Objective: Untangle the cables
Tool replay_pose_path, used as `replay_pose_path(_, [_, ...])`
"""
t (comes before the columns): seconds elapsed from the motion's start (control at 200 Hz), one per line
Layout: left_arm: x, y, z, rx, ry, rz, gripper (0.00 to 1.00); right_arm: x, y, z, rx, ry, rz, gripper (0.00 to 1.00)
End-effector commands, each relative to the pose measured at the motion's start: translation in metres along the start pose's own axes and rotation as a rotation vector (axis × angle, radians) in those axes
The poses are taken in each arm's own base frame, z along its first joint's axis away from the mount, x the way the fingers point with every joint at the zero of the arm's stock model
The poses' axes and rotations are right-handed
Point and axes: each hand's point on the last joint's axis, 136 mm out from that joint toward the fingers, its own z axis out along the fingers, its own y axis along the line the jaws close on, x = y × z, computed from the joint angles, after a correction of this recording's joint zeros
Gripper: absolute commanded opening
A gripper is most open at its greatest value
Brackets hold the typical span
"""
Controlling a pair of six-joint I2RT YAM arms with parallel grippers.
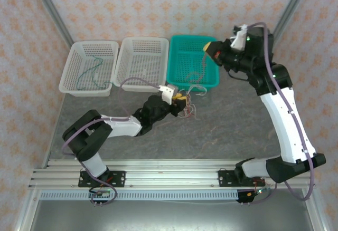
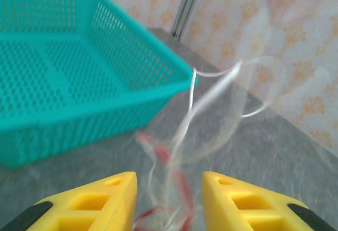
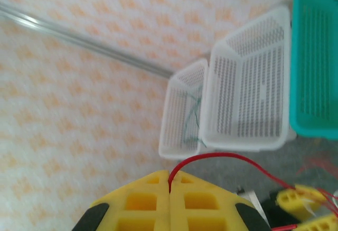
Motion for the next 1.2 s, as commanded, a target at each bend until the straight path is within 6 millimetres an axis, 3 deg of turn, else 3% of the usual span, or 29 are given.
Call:
replay_pose_path(0.0, [0.008,0.015,-0.022,-0.062,0.000,-0.039,0.37,-0.037,0.025,-0.032,-0.062,-0.153,0.015,0.00])
replay_pose_path(0.13, [0.031,0.030,-0.044,-0.125,0.049,-0.027,0.37,-0.066,0.026,-0.049,-0.074,-0.237,0.052,0.00])
replay_pose_path(0.22, [0.036,0.032,-0.052,-0.131,0.066,-0.020,0.38,-0.069,0.030,-0.044,-0.086,-0.216,0.056,0.00])
replay_pose_path(0.305, [0.028,0.023,-0.056,-0.096,0.059,-0.010,0.38,-0.069,0.031,-0.033,-0.112,-0.178,0.080,0.00])
replay_pose_path(0.38, [0.007,0.012,-0.059,-0.060,0.028,0.007,0.42,-0.066,0.030,-0.023,-0.136,-0.140,0.105,0.00])
replay_pose_path(0.54, [-0.063,-0.020,-0.077,0.014,-0.089,0.100,0.52,-0.047,0.021,0.008,-0.125,-0.021,0.089,0.00])
replay_pose_path(0.676, [-0.113,-0.036,-0.104,0.019,-0.167,0.205,0.58,-0.023,0.015,0.038,-0.089,0.081,0.038,0.00])
replay_pose_path(0.786, [-0.139,-0.043,-0.128,0.005,-0.191,0.255,0.70,-0.016,0.011,0.066,-0.080,0.107,0.005,0.00])
replay_pose_path(0.906, [-0.152,-0.046,-0.146,-0.013,-0.166,0.282,0.80,-0.022,-0.014,0.106,-0.026,0.107,-0.006,0.00])
replay_pose_path(1.046, [-0.160,-0.044,-0.166,-0.037,-0.184,0.251,0.87,-0.038,-0.072,0.157,0.154,0.069,-0.047,0.00])
replay_pose_path(1.196, [-0.152,-0.029,-0.179,-0.106,-0.176,0.204,0.92,-0.045,-0.141,0.201,0.364,0.073,-0.105,0.00])
